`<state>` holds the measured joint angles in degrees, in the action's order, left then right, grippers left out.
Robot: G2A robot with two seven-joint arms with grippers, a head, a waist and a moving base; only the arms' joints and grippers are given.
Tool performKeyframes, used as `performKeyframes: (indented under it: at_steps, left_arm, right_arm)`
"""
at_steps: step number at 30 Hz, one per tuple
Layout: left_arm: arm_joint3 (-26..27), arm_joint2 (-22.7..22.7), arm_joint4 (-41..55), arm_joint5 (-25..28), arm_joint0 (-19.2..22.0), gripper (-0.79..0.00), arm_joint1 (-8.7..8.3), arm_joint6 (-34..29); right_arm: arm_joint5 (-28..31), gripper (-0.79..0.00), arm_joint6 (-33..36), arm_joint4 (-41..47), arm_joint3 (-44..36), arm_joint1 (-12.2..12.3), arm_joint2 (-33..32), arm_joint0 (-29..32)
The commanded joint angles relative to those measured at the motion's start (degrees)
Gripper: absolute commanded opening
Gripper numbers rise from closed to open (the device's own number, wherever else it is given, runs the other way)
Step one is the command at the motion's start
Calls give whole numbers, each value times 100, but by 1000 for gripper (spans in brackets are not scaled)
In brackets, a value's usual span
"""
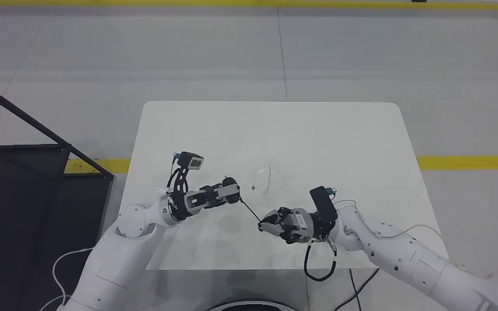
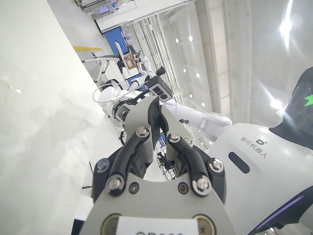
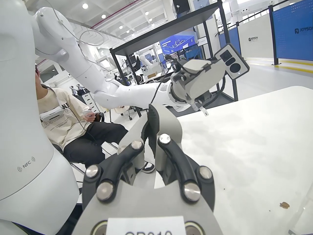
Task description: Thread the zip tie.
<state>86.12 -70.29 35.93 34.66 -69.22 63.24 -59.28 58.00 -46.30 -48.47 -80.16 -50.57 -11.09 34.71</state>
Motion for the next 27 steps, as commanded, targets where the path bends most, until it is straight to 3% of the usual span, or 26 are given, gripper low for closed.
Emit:
performKeyframes:
  at_steps: [1,27]
  left_arm:
    - [-6,-13,-3,6,-2,-785,0,9]
    - [-63,-199,81,59,-67,-785,-1,41]
  right_arm:
    - [0,-785,0,-35,-62,31,-75,41]
    - [0,-785,0,-303,-500,249,-781,563]
